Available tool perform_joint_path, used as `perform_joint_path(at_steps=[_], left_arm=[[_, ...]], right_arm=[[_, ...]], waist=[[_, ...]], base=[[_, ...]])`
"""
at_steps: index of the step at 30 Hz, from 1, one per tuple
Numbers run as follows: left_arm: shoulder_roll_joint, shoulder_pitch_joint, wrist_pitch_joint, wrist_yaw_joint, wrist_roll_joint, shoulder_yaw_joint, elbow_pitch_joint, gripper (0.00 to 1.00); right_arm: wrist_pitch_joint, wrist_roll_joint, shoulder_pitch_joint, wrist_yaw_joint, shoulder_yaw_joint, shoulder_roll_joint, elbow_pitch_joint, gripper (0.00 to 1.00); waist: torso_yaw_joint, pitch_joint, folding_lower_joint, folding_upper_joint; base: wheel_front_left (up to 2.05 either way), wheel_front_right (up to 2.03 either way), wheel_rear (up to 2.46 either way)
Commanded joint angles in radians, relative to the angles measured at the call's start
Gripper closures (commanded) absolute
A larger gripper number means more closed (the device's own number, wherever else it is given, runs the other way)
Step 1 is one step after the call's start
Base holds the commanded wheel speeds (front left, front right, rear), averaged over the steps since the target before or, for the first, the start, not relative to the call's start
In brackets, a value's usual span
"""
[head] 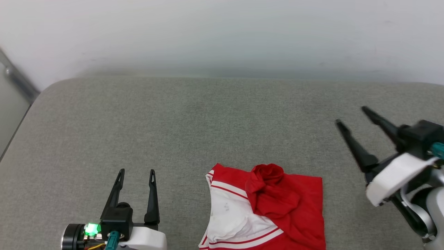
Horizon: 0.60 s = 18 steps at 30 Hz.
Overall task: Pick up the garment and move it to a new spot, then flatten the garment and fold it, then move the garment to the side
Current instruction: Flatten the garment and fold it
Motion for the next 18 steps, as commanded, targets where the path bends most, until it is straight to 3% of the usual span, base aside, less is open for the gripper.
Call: perform_joint_path(at_steps=[1, 8, 18], left_arm=[[0.003, 0.012, -0.002, -0.001, 0.007, 0.002, -0.002, 0.00], [0.004, 0.027, -0.002, -0.006, 0.007, 0.003, -0.003, 0.00], [0.016, 0.051, -0.002, -0.017, 0.011, 0.004, -0.006, 0.00]], right_arm=[[-0.024, -0.027, 0.028, -0.001, -0.032, 0.019, -0.002, 0.00], [-0.222, -0.236, 0.187, -0.001, -0.288, 0.201, 0.002, 0.00], [-0.349, -0.319, 0.377, -0.001, -0.392, 0.409, 0.065, 0.00]], waist=[[-0.011, -0.009, -0.0001, 0.0000], [-0.027, -0.026, -0.0001, 0.0000], [-0.031, -0.043, -0.0001, 0.0000]], base=[[0.00, 0.00, 0.00], [0.00, 0.00, 0.00], [0.00, 0.00, 0.00]])
